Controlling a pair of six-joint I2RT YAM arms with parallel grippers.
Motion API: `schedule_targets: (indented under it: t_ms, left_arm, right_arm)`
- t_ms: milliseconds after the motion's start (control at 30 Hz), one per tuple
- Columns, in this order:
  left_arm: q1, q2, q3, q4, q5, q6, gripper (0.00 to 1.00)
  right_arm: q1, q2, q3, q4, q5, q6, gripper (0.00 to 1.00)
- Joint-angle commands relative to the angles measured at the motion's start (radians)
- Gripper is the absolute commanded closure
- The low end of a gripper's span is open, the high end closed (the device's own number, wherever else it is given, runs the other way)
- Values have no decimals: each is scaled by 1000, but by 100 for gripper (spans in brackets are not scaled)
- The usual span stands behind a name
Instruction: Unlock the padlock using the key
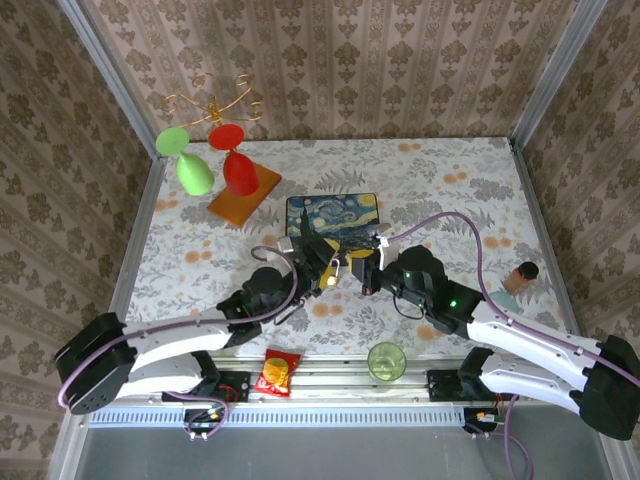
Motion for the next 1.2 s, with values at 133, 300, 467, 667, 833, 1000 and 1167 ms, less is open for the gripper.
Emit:
schedule_targets:
  t_ms: [133, 300, 467, 667, 833, 1000, 1167]
  left_arm:
    - [-46, 138, 5, 274, -104, -134, 2]
    - [-62, 215, 15, 380, -118, -181, 4]
    - [-76, 337, 50, 498, -84, -215, 9]
    - [-99, 369, 47, 513, -106, -215, 21]
    - [-99, 350, 25, 510, -124, -177, 33]
    - [-97, 334, 29, 449, -109, -153, 41]
    - [-94, 357, 30, 466, -100, -136, 60]
  right_arm:
    - [39, 19, -74, 209, -28, 69, 100]
    - [66, 9, -127, 254, -13, 92, 100]
    - [78, 26, -146, 287, -7, 97, 100]
    - [100, 16, -193, 286, 35, 104, 100]
    - [101, -41, -225, 244, 71, 87, 100]
    - [99, -92, -237, 208, 87, 76, 100]
    - [99, -134, -244, 162, 99, 64, 100]
